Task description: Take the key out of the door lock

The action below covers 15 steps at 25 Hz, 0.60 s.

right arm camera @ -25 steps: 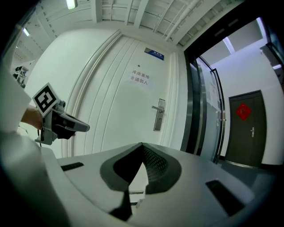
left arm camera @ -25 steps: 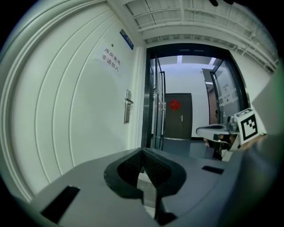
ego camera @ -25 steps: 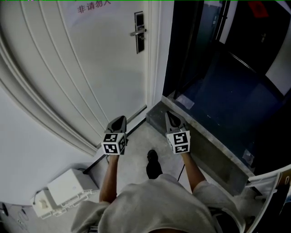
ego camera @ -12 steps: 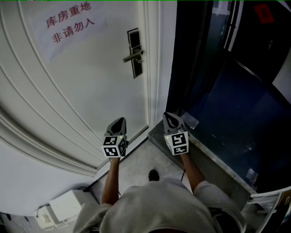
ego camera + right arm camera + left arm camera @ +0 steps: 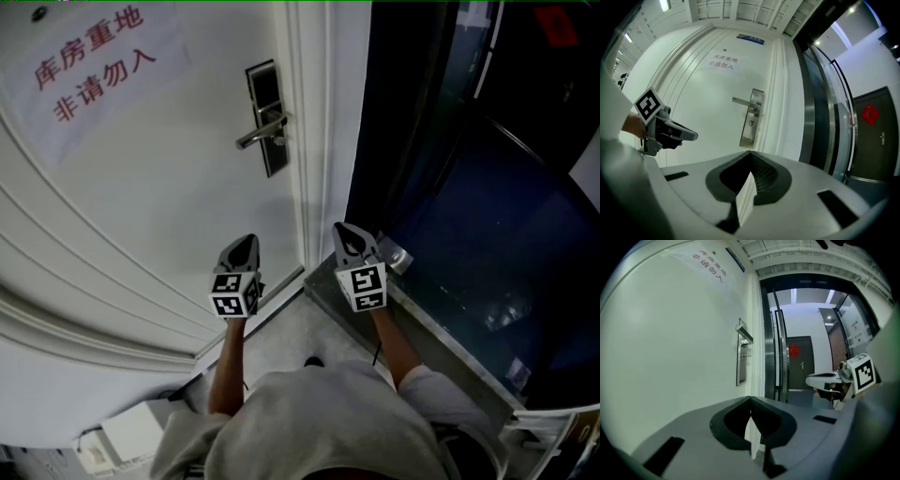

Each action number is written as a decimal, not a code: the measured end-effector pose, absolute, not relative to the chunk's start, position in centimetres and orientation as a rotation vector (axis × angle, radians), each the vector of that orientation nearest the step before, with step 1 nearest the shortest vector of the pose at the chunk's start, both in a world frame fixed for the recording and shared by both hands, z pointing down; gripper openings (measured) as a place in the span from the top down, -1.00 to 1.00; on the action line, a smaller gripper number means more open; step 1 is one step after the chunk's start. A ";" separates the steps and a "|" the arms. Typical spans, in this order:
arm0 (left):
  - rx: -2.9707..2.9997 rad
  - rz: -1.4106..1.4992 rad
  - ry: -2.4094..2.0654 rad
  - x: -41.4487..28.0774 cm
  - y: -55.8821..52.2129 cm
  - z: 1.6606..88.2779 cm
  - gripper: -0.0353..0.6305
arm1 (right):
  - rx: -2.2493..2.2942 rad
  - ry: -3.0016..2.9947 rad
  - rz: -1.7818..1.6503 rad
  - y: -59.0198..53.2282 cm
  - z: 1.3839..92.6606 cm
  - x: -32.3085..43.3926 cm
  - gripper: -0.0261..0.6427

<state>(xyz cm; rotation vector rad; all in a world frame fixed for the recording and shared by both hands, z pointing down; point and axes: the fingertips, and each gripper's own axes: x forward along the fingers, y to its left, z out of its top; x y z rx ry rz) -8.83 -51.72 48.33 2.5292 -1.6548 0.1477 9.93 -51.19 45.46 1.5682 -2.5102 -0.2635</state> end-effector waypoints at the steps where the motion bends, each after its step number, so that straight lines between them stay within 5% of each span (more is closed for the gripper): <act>1: 2.523 0.156 -1.658 -8.9 -52.3 48.6 0.84 | 1.560 -2.514 -0.256 -52.0 45.7 9.8 0.86; 15: 2.494 0.208 -1.660 -11.0 -56.8 49.3 0.84 | 1.507 -2.517 -0.174 -57.0 47.9 7.4 0.85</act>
